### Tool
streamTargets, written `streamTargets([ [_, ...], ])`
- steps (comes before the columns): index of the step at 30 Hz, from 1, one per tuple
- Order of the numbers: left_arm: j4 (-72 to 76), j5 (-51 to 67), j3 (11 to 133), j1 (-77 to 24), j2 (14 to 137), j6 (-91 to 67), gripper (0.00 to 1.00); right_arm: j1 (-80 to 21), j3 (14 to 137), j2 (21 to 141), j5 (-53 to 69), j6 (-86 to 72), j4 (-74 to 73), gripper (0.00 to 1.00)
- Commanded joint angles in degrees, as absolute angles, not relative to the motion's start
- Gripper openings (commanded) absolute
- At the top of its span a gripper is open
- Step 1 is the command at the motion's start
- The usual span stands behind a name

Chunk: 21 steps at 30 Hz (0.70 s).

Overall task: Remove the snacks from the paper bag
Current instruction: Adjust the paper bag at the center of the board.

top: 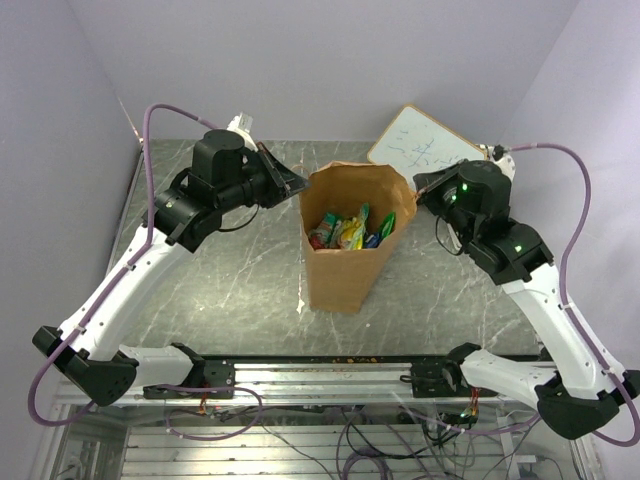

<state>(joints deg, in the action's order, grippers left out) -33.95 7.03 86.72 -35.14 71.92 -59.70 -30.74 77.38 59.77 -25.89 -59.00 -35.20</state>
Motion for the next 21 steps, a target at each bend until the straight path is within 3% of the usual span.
streamTargets([
  [1,-26.0,11.5,87.7,-35.2,71.9,-63.7,0.09,-30.3,84.8,58.8,-28.7,-42.4,-29.7,0.00],
  [10,-21.1,13.8,83.4,-39.4,73.5,-67.0,0.07,-30.3,97.9,65.1,-22.5,-21.9,-36.6,0.00],
  [16,-18.5,12.7,79.6,-44.4,73.7,-68.6,0.07,-30.3,105.9,70.4,-22.1,-16.3,-44.0,0.00],
  [21,-20.6,11.0,76.9,-47.4,72.3,-67.1,0.07,-30.3,105.2,70.0,-16.8,-16.2,-46.4,0.00],
])
